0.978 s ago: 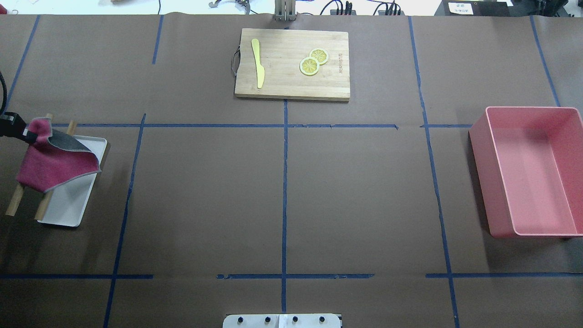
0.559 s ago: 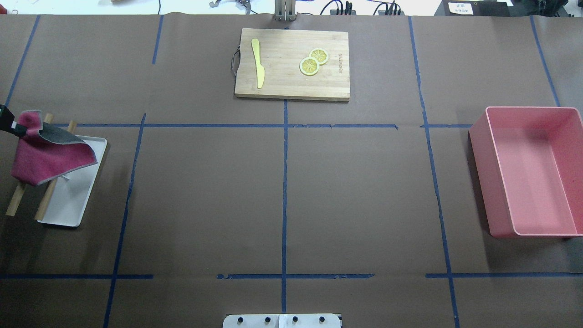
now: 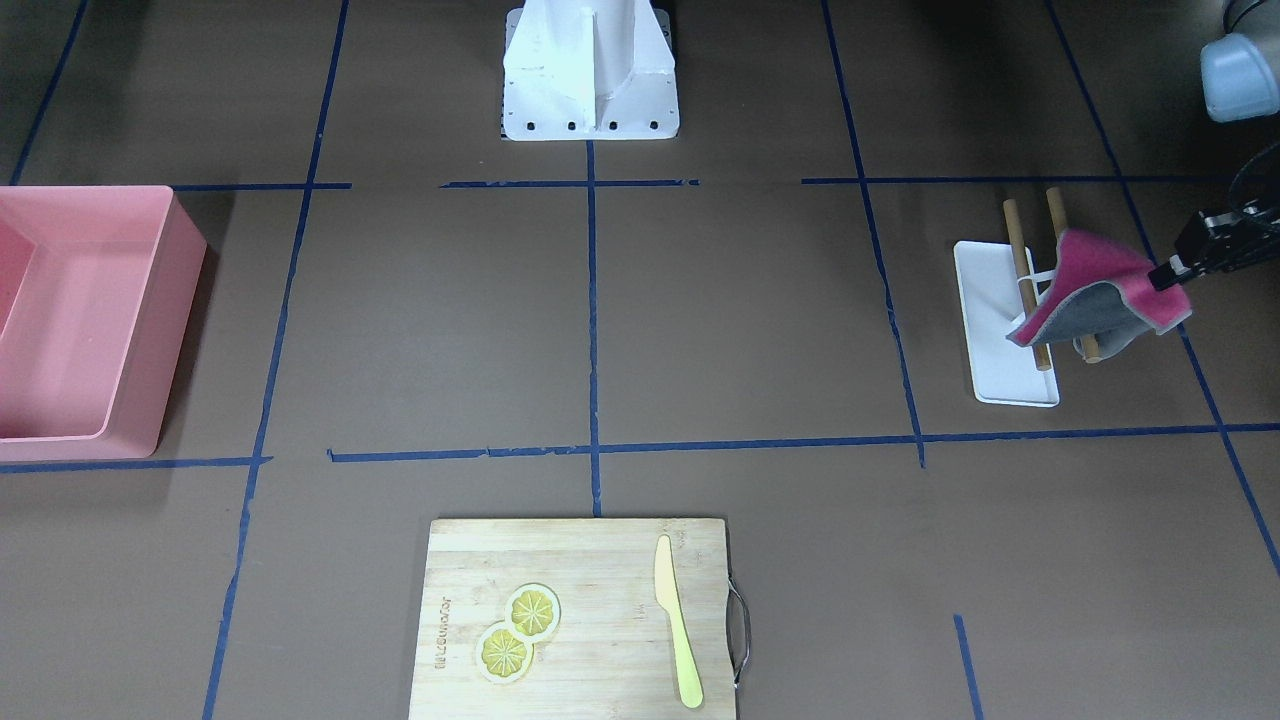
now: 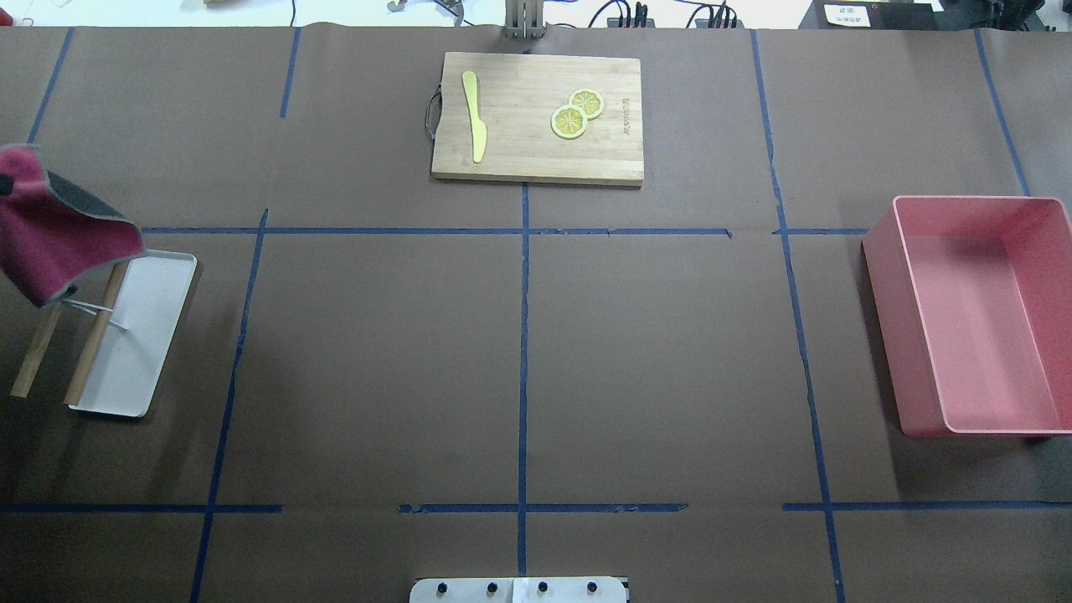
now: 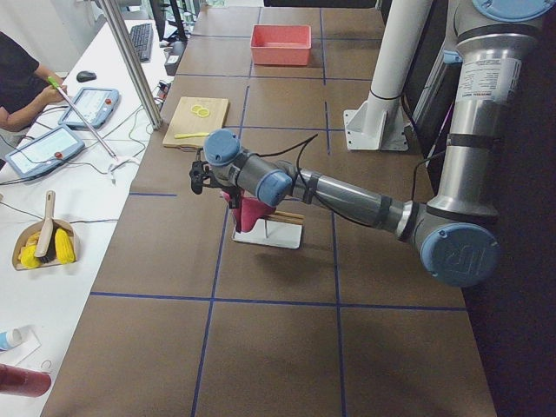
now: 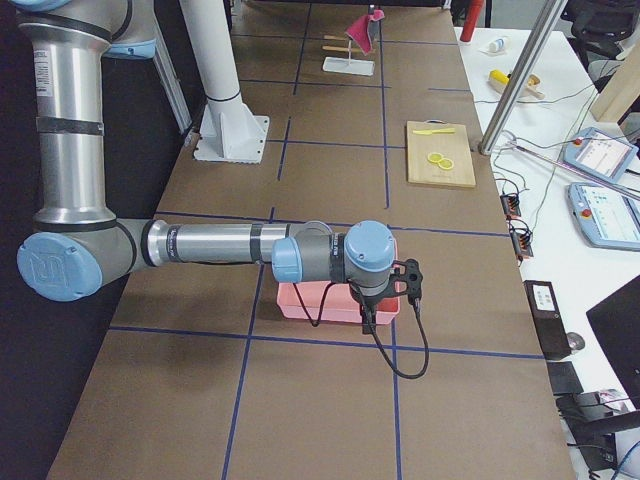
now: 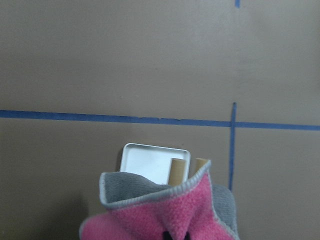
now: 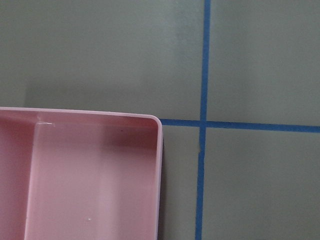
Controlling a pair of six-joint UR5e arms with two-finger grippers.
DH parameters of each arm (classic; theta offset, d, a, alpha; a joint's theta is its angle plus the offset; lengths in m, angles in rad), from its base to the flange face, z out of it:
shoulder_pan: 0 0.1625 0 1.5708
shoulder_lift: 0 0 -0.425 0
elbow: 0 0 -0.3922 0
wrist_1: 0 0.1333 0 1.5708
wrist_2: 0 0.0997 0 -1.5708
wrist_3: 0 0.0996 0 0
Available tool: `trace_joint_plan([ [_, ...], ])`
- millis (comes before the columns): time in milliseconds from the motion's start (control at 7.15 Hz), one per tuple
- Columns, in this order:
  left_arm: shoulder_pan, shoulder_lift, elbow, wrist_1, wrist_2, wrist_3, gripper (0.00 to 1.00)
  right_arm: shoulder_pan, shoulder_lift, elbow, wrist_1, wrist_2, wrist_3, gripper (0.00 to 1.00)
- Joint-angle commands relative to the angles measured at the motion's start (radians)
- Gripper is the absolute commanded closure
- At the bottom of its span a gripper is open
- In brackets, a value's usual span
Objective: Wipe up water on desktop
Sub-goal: 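Lift the pink cloth off the tray with the left gripper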
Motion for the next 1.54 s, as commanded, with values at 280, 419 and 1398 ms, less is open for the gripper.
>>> trace_joint_plan([
  [280,-0.021,-0.313,-0.062,0.385,0.001,-0.137,1.00,-0.186,0.119,0.092,0.078,-0.009,0.063,0.00],
  [419,0.000,-0.371,-0.022,0.365,-0.003,-0.225,1.00,-0.265,0.171,0.074,0.190,-0.012,0.150,0.00],
  [1398,0.310,-0.388,0.032,-0.310,0.216,-0.947,1.00,-0.941,0.486,0.196,0.591,-0.780,0.806,0.00],
])
